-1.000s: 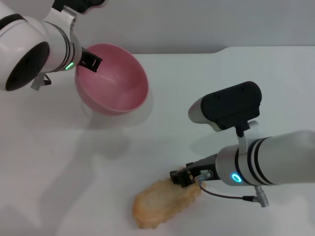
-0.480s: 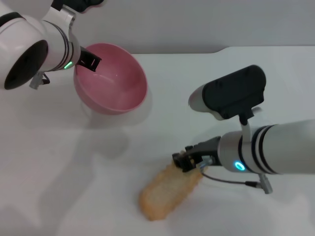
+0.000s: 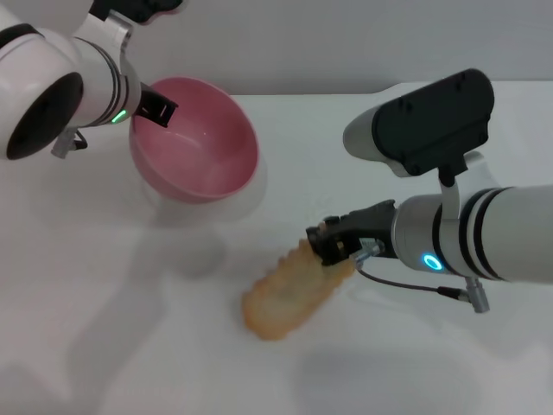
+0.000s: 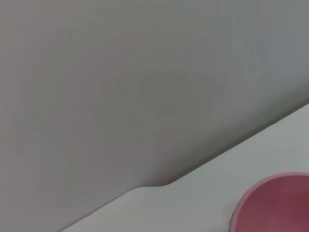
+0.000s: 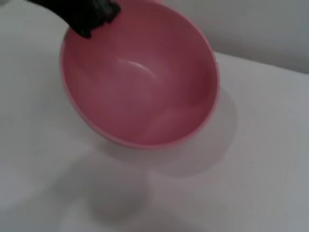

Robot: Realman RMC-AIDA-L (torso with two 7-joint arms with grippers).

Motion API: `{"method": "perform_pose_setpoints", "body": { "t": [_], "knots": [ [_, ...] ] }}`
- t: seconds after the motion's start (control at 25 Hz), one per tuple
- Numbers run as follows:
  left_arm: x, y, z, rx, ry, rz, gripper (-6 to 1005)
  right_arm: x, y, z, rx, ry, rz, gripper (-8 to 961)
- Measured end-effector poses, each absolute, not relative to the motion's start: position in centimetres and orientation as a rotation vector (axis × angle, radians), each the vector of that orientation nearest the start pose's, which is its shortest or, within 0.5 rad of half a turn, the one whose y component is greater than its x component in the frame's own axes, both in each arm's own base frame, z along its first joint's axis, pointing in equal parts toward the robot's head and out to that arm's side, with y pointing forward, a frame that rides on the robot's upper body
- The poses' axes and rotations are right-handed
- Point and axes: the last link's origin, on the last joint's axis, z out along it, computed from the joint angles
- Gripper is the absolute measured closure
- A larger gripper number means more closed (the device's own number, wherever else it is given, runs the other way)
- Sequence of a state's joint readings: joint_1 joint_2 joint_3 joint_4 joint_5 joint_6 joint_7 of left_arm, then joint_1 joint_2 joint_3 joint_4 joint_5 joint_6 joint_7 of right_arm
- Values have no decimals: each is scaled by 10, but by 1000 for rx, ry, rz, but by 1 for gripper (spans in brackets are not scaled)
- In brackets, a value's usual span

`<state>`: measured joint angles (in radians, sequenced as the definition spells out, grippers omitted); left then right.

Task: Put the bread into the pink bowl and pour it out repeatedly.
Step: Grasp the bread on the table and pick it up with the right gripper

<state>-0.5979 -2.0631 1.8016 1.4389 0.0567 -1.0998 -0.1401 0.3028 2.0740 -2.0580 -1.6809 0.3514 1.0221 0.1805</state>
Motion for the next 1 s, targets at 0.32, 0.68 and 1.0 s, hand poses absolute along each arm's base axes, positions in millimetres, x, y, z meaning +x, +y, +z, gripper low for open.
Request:
{"method": "perform_pose_setpoints", "body": {
  "t": [0.32, 0.68, 1.0],
  "knots": [
    [-144, 402, -3, -1961, -671, 311, 905, 114, 295, -64, -2339, 929, -10, 764],
    [-145, 402, -3, -1960, -671, 308, 904, 97, 292, -47, -2313, 855, 23, 905],
    [-145, 402, -4, -1964, -667, 312, 904, 128, 304, -61, -2266, 926, -18, 885]
  ]
}}
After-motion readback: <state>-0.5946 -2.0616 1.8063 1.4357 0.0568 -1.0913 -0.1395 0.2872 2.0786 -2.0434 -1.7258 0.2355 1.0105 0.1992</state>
